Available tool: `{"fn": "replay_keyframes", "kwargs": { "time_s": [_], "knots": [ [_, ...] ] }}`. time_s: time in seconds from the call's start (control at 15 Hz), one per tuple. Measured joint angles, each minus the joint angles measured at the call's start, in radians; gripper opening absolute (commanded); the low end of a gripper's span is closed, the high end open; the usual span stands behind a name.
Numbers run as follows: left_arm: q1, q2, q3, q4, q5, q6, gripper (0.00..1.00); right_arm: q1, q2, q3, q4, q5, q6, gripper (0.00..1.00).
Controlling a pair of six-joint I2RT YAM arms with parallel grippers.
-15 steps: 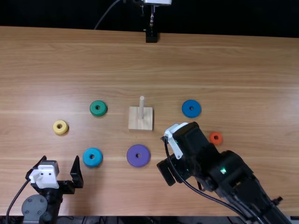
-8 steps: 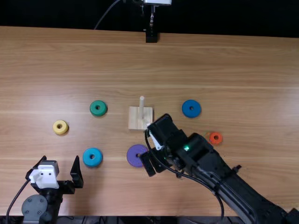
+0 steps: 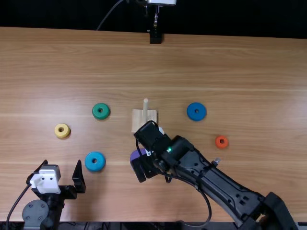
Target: Build the Hanoi tower: stack the rings onto the peg from bottom to top in this color order: purple, dark blue, light blue, dark green, light green, yellow, orange.
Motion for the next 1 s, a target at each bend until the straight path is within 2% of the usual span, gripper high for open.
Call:
{"fn": "replay_keyframes", "kwargs": {
  "time_s": [0.53,1.0],
  "knots": [
    [0.000,0.000,0.000,0.000,0.000,0.000,1.00,0.032,0.140,0.047,0.105,-0.003,0.011,1.00],
    [0.000,0.000,0.000,0.000,0.000,0.000,1.00,0.032,0.192,0.074,0.107,-0.003,0.014,1.00]
  ]
}}
